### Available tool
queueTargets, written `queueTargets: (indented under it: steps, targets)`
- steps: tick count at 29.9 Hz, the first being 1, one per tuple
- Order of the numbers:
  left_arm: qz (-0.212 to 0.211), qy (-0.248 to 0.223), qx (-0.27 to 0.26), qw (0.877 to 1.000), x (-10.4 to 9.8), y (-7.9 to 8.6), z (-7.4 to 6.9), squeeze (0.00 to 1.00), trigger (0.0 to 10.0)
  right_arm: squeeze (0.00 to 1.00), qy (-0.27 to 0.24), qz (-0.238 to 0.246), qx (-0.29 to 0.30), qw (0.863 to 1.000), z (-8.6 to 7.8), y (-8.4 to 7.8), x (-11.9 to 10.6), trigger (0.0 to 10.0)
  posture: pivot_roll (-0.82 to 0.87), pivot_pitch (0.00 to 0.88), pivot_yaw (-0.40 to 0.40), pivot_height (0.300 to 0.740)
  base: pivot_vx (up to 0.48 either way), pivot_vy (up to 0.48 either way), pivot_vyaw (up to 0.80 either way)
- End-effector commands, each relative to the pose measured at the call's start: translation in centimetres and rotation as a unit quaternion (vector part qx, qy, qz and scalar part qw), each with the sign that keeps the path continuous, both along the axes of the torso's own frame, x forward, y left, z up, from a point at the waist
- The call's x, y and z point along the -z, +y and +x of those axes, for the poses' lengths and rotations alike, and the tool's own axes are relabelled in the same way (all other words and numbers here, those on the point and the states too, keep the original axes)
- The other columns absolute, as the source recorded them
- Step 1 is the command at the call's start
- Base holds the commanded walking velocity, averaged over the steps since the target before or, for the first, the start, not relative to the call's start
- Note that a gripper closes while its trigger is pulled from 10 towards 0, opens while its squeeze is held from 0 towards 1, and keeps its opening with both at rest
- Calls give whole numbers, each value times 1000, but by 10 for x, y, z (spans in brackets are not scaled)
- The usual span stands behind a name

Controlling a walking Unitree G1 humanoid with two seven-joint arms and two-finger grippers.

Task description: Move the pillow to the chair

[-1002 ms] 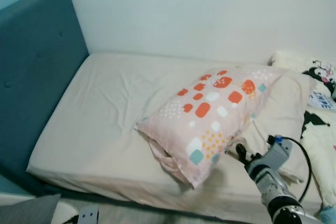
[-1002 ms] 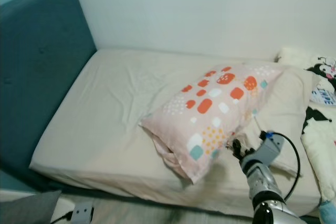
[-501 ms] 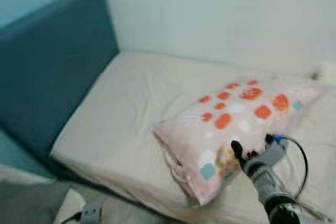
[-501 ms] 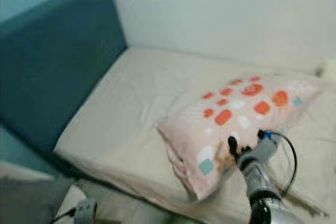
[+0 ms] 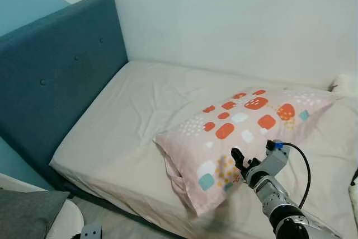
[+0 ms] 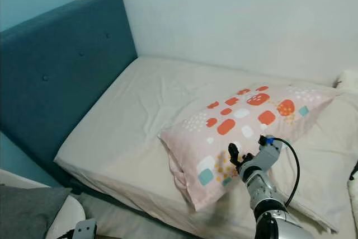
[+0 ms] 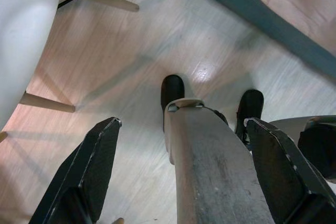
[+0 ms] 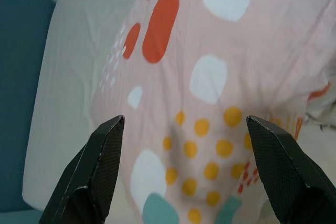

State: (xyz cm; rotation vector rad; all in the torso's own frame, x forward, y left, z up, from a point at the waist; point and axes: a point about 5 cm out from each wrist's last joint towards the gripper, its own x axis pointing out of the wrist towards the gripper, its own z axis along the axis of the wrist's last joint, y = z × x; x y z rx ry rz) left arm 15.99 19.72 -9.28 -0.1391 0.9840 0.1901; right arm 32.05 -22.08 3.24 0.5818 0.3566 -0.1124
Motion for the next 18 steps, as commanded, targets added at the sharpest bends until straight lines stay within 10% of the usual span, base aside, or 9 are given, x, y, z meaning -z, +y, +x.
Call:
queueTargets:
  steps: [1,18]
  targets:
    - [2,11,-2,1000,2,2,-6,0,10000,0,20,-1,-6,1000,-3,4,6,10000,-91,90,23,740,0,-480,0]
    - [4,8,-9,1000,1,3,-4,0,10000,0,37,15,-48,998,-3,22,11,10000,-91,73,16,710,0,-28,0]
